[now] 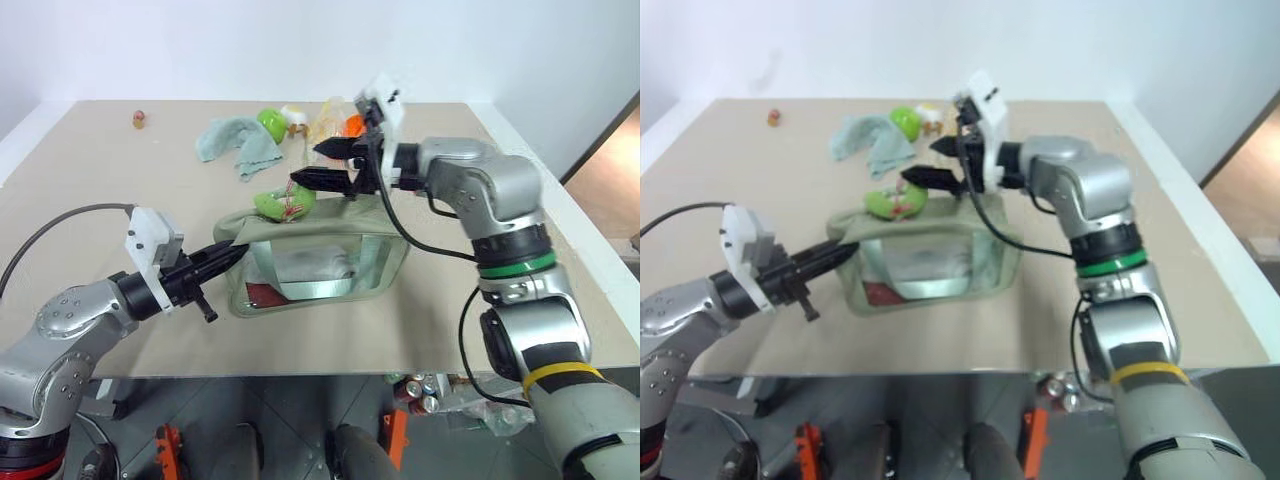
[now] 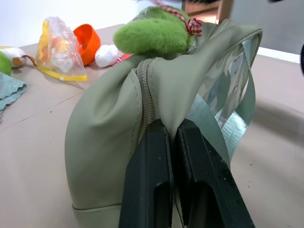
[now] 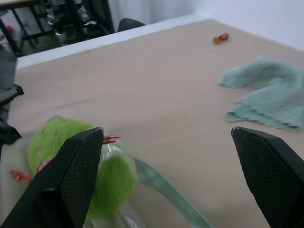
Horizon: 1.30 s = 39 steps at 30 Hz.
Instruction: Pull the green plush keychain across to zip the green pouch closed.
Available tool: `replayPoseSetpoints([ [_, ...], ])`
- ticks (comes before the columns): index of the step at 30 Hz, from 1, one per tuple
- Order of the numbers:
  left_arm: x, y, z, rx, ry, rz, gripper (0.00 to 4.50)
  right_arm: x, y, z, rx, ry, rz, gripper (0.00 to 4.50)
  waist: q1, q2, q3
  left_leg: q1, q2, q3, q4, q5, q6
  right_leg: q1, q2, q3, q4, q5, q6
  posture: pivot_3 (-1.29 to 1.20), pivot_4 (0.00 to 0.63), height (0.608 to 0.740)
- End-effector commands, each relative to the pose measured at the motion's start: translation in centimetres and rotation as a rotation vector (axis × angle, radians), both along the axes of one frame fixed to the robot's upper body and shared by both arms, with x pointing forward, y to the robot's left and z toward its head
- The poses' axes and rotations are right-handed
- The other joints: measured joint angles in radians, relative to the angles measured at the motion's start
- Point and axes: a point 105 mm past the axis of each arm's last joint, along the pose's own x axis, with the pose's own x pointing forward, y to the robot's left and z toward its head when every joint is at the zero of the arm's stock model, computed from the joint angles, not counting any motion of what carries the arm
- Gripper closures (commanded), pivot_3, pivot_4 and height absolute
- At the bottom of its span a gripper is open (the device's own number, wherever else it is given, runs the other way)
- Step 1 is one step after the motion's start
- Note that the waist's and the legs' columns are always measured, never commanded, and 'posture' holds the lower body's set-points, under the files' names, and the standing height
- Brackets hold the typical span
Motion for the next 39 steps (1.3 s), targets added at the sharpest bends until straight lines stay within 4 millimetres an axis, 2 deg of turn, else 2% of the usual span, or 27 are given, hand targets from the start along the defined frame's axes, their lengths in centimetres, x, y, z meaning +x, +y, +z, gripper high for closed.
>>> replayPoseSetpoints([
  [1,-0.3,-0.6,-0.2,0.011,0.0,-0.017,4.5,-0.3,0.4,1.1,-0.001,0.02,0.027,0.04,0.003,0.0,0.0,0.0,0.0,0.0,0.0,0.0,0.0,0.0,0.0,-0.001,0.0,0.0,0.0,0.0,0.15,0.74],
  [2,-0.2,-0.5,-0.3,0.014,0.0,-0.014,4.5,-0.6,0.5,0.8,-0.01,0.036,0.047,0.04,0.004,0.0,0.0,0.0,0.0,-0.001,0.0,0.0,0.0,0.0,0.0,-0.001,0.0,0.0,0.0,0.0,0.15,0.74],
  [4,-0.2,-0.4,-0.4,0.018,0.002,-0.01,4.5,-1.1,0.6,0.3,-0.028,0.069,0.071,0.58,0.004,0.0,0.0,0.0,0.0,-0.002,0.0,0.0,0.0,0.0,0.0,-0.002,0.0,-0.001,-0.001,0.0,0.15,0.74],
  [8,-0.2,-0.2,-0.4,0.023,0.003,-0.001,4.5,-2.7,0.7,-0.3,-0.072,0.094,0.159,1.87,0.004,0.0,0.0,0.001,0.001,-0.002,0.0,0.0,0.0,0.0,0.002,-0.002,0.0,-0.001,0.0,0.0,0.15,0.74],
  [15,-0.1,-0.1,-0.4,0.027,0.0,0.008,4.5,-4.3,0.7,-1.2,-0.124,0.111,0.247,4.34,0.003,0.0,0.0,0.001,0.002,-0.003,0.0,0.0,0.0,0.001,0.002,-0.003,0.0,-0.002,0.001,0.0,0.15,0.74],
  [16,0.0,-0.1,-0.4,0.029,-0.001,0.009,4.5,-4.3,0.7,-1.1,-0.121,0.104,0.249,4.48,0.003,0.0,0.0,0.001,0.002,-0.003,0.0,0.0,0.0,0.001,0.002,-0.003,0.0,-0.002,0.001,0.0,0.15,0.74],
  [21,0.1,0.0,-0.4,0.031,-0.001,0.014,4.5,-4.4,0.4,0.2,-0.075,0.018,0.264,4.48,0.003,0.0,0.0,0.001,0.002,-0.003,0.0,0.0,0.0,0.001,0.002,-0.003,0.0,-0.002,0.001,0.0,0.15,0.74],
  [25,0.8,0.4,0.1,0.004,-0.01,0.054,4.5,-5.0,-1.0,3.3,0.03,-0.128,0.26,4.48,0.004,0.001,0.0,0.001,0.002,-0.003,0.0,0.0,0.0,0.001,0.002,-0.003,0.0,-0.002,0.001,0.0,0.15,0.74],
  [27,1.1,0.5,0.3,-0.002,-0.016,0.072,4.5,-5.2,-1.6,4.1,0.061,-0.175,0.248,4.48,0.004,0.001,0.0,0.001,0.002,-0.003,0.0,0.0,0.0,0.001,0.002,-0.004,0.0,-0.002,0.001,0.0,0.15,0.74],
  [32,2.1,0.4,1.5,-0.012,-0.073,0.113,4.5,-4.5,-6.6,5.5,0.113,-0.315,0.042,4.48,0.01,0.0,0.0,0.0,0.002,-0.004,0.0,0.0,0.0,0.001,0.002,-0.005,0.0,-0.003,0.002,0.0,0.15,0.74],
  [36,2.8,0.3,2.3,-0.027,-0.102,0.129,4.5,-3.4,-10.9,5.1,0.115,-0.364,-0.164,4.48,0.009,0.001,0.0,0.0,0.002,-0.004,0.0,0.0,0.0,0.001,0.002,-0.004,0.0,-0.002,0.001,0.0,0.15,0.74],
  [39,3.3,0.5,2.5,-0.029,-0.109,0.141,4.5,-2.8,-13.2,4.5,0.091,-0.391,-0.272,4.48,0.005,0.001,0.0,0.0,0.002,-0.004,0.0,0.0,0.0,0.0,0.002,-0.004,0.0,-0.002,0.0,0.0,0.15,0.74],
])
